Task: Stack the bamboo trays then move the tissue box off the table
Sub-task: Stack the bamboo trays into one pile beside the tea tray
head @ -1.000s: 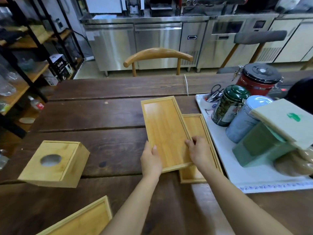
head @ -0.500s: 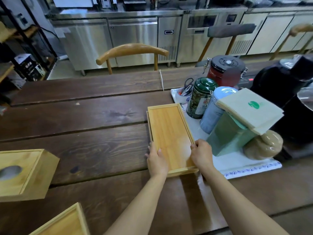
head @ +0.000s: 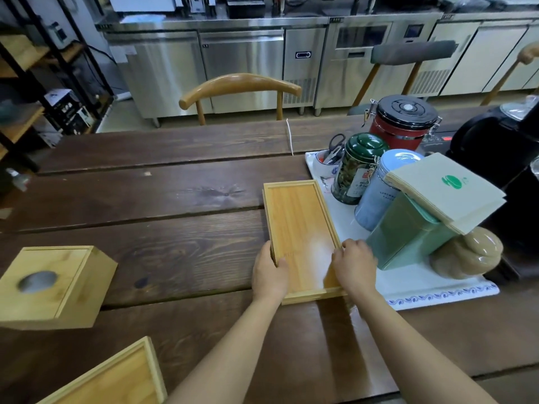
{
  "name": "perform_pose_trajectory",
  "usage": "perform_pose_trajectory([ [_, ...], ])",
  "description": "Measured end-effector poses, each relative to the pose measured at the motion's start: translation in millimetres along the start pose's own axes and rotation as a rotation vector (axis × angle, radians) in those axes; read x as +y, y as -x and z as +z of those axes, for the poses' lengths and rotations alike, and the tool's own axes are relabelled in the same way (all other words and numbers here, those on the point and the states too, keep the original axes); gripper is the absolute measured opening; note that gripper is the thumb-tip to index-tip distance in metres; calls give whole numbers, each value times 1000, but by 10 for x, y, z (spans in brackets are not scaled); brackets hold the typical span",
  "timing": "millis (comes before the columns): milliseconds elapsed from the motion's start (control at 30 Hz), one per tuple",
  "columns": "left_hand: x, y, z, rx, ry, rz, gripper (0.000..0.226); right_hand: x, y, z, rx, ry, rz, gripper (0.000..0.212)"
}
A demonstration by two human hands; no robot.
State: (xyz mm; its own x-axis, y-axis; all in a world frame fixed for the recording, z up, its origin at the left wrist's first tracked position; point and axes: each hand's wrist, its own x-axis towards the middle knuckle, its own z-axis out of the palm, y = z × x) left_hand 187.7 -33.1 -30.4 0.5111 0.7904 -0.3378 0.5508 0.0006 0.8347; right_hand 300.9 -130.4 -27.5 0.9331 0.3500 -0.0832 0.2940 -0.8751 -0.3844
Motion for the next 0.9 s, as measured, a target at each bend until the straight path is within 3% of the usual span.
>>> perform_pose_trajectory([
  [200,-65,66,-678,83,-260,79,53,-407,180,-103,-4,12,-221,36],
  [467,-702,490,-2040,380,-408,19,51,-1303,952,317,-359,-25,-525,55],
  [600,-1221,852,-2624,555,-507,-134,49,-1632,1462,532,-595,-58,-580,62],
  [733,-1637,1211,-2999,726,-538,-370,55,-1859,1896,645,-897,-191,-468,74],
  [900,-2013,1443,-3215,555,-219,-910,79,-1992,2187,718,-1116,-359,-249,82],
])
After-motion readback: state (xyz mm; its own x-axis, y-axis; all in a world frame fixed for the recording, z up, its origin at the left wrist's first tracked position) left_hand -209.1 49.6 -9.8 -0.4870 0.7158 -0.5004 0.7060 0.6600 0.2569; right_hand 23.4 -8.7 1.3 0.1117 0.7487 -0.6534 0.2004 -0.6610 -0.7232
